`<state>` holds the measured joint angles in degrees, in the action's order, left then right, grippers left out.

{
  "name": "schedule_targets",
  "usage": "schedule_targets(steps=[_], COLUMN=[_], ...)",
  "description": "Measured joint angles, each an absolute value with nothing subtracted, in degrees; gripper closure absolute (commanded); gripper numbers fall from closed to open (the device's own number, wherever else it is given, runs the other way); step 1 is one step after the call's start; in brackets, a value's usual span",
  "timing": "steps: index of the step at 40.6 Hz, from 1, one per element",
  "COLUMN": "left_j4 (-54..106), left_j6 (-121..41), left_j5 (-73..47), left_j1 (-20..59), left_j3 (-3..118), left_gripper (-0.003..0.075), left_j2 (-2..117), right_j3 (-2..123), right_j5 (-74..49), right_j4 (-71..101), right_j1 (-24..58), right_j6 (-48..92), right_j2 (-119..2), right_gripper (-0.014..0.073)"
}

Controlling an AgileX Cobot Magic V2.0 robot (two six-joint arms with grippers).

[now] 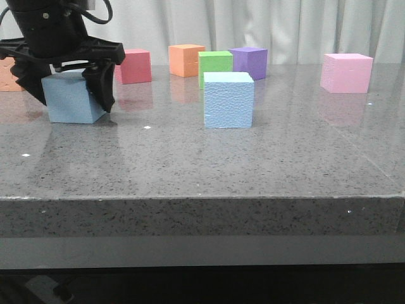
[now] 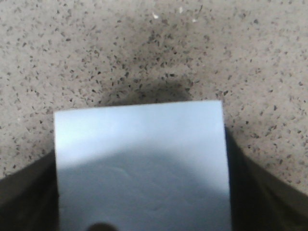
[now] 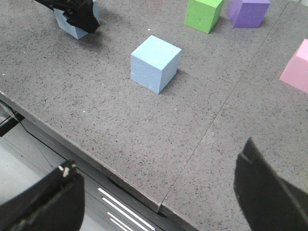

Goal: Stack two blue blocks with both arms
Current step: 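Lower the left gripper onto the other light blue cube and close it, then lift the held cube and carry it above the centre light blue cube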

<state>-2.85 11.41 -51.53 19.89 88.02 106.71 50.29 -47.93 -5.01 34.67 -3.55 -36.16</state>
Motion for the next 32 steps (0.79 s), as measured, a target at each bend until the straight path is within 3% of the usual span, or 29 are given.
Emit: schedule_targets(steps=[5,14,32], left_j4=[-2.85,-2.47,8.61], left_j6=[11.41,8.97,-27.95], left_j5=[-51.53,-54.97,-59.52], left_j1=[19.89,20.19,30.04], left_j3=[88.12,92.56,112.64], left_gripper=[0.0405,0.0405,0.0405], left_j2=[106.71,106.74,107.7], right_j3=[50.29,50.29,50.29], right_j5=[-47.93,-47.93,-47.93], right_j4=[-5.01,-5.01,-5.01], right_j1=[34.67,34.67,34.67], right_j6=[-3.55,-3.55,-3.55], right_j2=[-36.16,-36.16,-36.16], right_gripper=[-0.0042,-0.0042,-0.0042])
